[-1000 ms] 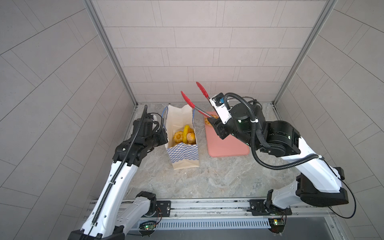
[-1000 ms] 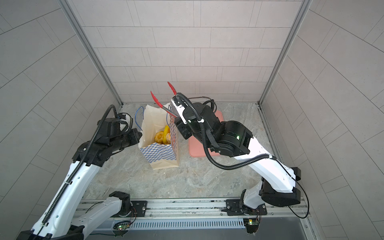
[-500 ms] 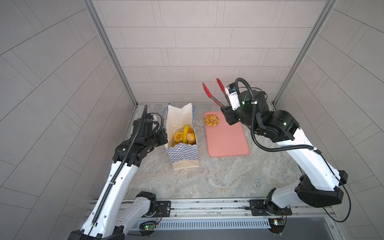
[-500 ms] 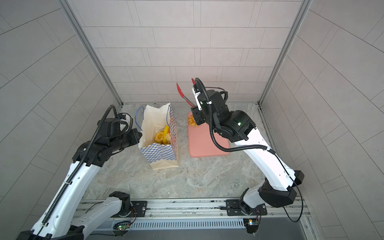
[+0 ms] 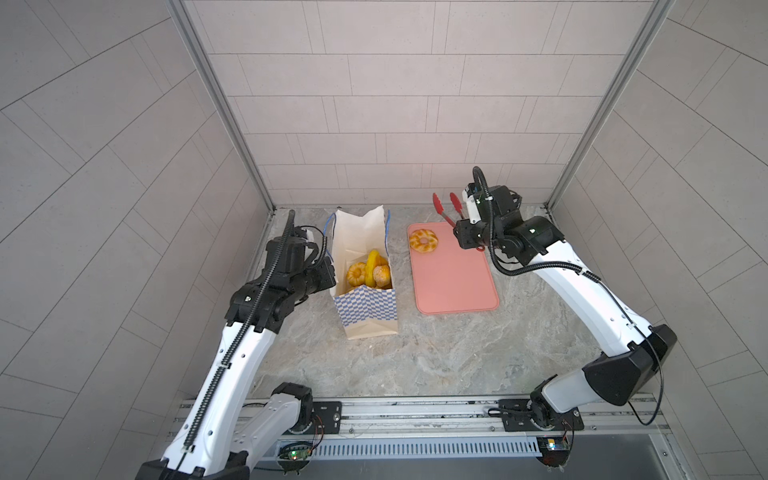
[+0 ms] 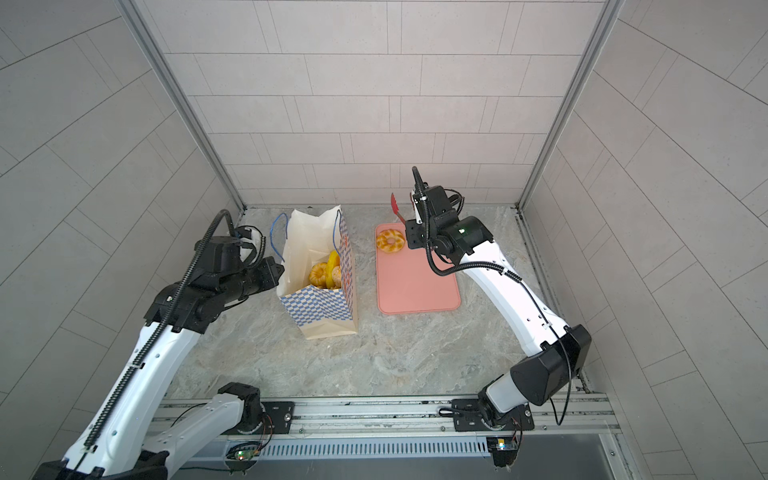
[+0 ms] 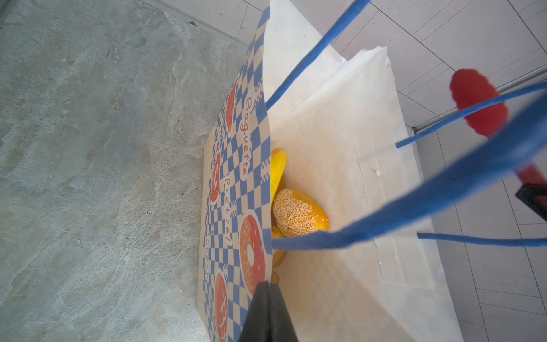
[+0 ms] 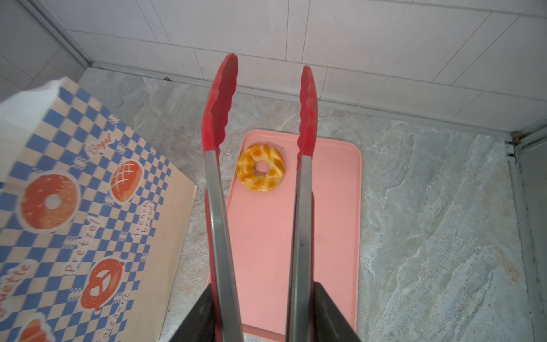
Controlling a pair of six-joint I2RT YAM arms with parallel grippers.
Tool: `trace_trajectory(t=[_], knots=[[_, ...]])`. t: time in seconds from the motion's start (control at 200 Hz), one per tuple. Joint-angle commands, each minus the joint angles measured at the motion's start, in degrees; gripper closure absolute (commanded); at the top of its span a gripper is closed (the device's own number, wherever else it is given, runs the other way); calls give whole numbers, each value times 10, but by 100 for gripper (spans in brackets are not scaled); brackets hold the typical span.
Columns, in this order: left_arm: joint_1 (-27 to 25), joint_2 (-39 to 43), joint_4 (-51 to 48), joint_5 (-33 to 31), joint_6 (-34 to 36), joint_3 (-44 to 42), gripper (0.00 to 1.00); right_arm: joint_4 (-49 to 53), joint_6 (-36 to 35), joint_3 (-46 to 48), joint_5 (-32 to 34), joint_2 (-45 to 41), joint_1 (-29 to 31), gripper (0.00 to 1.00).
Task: Place the fake bread into the paper bag
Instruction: 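Withdraw the empty right tongs from the bag back over the pink tray, then lower the right tongs onto the ring-shaped roll and clamp it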
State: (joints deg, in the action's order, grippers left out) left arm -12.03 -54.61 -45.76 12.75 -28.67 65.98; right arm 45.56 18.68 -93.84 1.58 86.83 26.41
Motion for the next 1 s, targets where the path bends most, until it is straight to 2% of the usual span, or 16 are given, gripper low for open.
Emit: trace_trajectory(t=[0.0,0.26,0.485,0.996], knots=[[0,8,3,-2,3,5,95,-47,21,21,-26,17,-13,53],[0,7,3,-3,4,3,95,-71,27,46,-48,75,-34,53],[-1,12,0,-7,5,1,95,-78,29,31,-64,142,-39,55],[0,15,-6,-12,7,-2,95,-63,36,-11,-51,222,-41,54]])
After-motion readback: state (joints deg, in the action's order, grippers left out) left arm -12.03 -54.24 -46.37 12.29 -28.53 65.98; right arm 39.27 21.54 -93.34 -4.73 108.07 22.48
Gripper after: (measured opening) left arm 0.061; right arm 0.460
